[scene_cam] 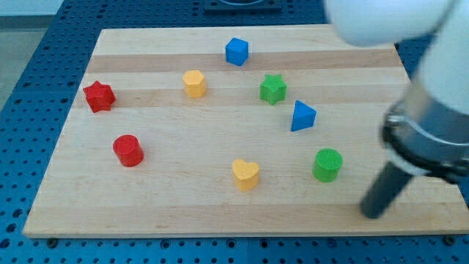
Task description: Move the red circle to the right side
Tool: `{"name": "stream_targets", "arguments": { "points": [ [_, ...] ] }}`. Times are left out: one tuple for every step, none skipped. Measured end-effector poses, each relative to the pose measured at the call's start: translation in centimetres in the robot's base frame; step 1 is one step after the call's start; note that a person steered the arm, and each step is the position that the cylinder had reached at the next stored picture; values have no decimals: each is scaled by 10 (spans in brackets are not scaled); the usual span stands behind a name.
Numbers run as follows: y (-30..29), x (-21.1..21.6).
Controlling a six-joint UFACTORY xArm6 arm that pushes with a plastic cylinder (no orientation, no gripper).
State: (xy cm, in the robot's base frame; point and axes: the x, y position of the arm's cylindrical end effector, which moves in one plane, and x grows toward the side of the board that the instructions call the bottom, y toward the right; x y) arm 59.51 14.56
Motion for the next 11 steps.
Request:
{"name": "stream_targets", "arguments": {
  "points": [
    [-69, 0],
    [-144, 6],
    [-229, -6],
    [-275, -35],
    [-278, -79],
    [-269, -100],
    [-281, -79],
    [-321, -63],
    [-376, -63],
    [-382, -89],
    [-336, -98]
  ]
}}
